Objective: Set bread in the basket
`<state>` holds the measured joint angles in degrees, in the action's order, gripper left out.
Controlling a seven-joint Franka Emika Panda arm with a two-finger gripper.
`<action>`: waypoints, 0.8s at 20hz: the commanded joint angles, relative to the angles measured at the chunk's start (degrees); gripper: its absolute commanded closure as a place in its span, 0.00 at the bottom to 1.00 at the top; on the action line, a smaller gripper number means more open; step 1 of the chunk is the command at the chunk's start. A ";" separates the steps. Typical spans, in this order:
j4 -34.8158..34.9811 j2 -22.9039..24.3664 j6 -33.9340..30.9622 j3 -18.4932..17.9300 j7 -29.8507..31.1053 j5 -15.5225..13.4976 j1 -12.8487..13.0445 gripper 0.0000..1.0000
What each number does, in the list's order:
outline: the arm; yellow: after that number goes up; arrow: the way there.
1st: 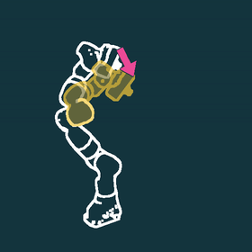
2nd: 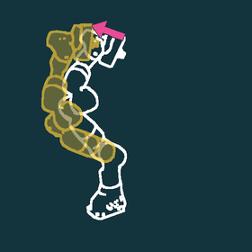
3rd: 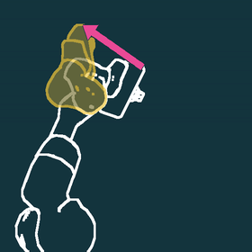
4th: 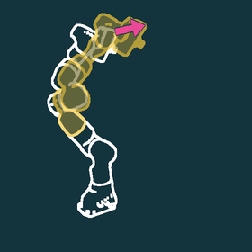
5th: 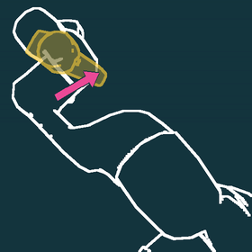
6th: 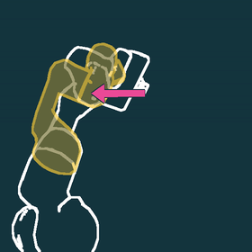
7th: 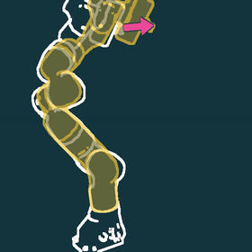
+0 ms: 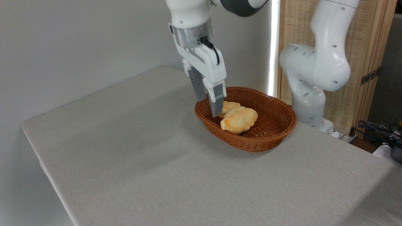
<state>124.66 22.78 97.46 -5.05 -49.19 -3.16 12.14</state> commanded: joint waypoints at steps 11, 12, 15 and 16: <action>-21.74 -19.00 8.61 -0.22 14.47 -2.56 0.25 0.00; -21.74 -19.44 9.58 -0.13 14.47 -2.56 0.25 0.00; -21.65 -19.62 9.15 -0.22 14.21 -2.64 0.25 0.00; -21.65 -19.79 9.58 -0.22 14.21 -2.47 0.25 0.00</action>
<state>103.90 3.52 106.39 -5.02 -35.64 -4.93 12.17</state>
